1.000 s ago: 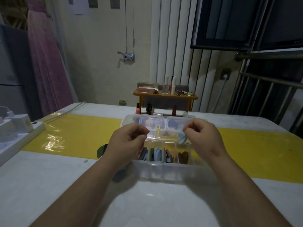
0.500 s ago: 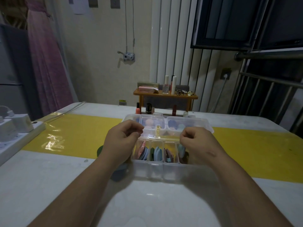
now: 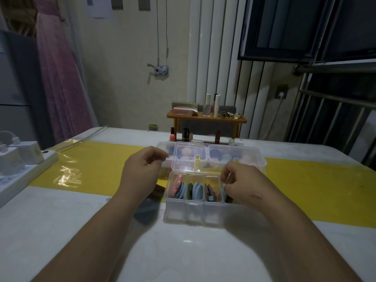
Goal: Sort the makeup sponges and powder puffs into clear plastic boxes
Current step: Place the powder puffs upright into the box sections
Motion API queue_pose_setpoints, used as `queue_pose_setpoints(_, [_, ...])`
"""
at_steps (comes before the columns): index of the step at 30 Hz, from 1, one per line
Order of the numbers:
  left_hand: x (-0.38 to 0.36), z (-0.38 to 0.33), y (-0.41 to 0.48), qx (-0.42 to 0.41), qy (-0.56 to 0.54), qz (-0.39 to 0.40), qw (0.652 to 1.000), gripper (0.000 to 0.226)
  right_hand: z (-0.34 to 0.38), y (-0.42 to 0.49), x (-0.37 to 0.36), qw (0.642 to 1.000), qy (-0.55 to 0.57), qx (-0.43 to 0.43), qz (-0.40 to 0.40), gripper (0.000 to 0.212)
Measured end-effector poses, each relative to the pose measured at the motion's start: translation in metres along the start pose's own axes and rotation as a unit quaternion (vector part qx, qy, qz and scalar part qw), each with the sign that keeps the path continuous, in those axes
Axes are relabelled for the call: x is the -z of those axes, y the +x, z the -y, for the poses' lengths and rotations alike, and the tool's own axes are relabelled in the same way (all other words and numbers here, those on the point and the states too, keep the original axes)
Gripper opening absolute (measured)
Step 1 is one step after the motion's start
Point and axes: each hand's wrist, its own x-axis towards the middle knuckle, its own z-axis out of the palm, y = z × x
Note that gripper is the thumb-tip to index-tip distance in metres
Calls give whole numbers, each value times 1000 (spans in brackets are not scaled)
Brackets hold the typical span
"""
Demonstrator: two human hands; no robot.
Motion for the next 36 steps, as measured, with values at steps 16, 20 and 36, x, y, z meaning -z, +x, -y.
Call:
queue_pose_setpoints(16, [9,10,5,120,258,99,953,49,-4,3,-1,1000,14,10,-26,17])
queue_pose_setpoints(20, [9,9,4,113,316,139,932,45,-5,2,1,997,48,14,-58,21])
queue_pose_setpoints(36, [9,3,0,58,282,59,956,25,0,-2,0,983,106,18,-150,23])
